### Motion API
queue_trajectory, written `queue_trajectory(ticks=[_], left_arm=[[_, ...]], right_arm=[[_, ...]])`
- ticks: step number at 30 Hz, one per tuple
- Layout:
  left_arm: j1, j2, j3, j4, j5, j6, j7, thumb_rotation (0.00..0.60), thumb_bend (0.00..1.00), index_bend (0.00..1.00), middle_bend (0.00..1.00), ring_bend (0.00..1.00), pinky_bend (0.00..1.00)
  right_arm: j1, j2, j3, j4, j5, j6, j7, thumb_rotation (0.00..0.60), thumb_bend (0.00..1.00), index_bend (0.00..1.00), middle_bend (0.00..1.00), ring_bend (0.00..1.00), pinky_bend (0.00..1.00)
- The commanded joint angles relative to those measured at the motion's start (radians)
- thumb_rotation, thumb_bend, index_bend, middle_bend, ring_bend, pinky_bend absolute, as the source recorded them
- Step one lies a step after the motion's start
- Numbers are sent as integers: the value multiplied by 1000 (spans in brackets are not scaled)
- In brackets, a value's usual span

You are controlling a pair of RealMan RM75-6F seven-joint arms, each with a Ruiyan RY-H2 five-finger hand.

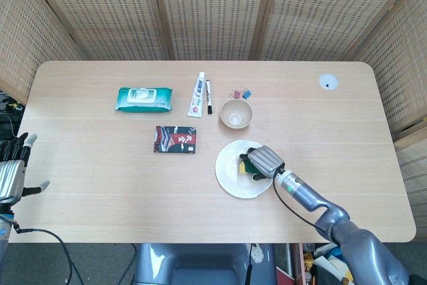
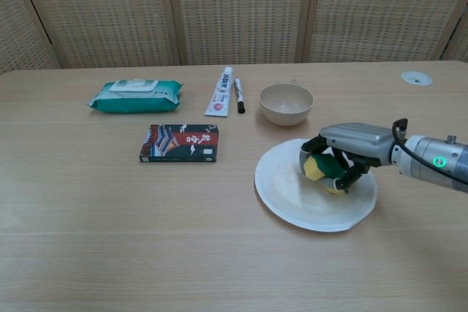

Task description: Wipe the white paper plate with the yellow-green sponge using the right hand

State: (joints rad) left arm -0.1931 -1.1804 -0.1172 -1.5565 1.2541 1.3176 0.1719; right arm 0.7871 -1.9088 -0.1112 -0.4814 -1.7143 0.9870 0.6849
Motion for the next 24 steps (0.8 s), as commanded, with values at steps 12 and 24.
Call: queue_trajectory(ticks=[12,24], left_arm=[[4,6,9,-8,19,11,-10,600,0,0,0,0,0],[4,10,12,-10,27,14,-19,600,0,0,0,0,0]], right_arm=[[-6,85,17,-90,11,85,-43,600,432,431,527,348,514],[-53,55,-24,-49,17,32,-29,600,432,431,527,348,514]])
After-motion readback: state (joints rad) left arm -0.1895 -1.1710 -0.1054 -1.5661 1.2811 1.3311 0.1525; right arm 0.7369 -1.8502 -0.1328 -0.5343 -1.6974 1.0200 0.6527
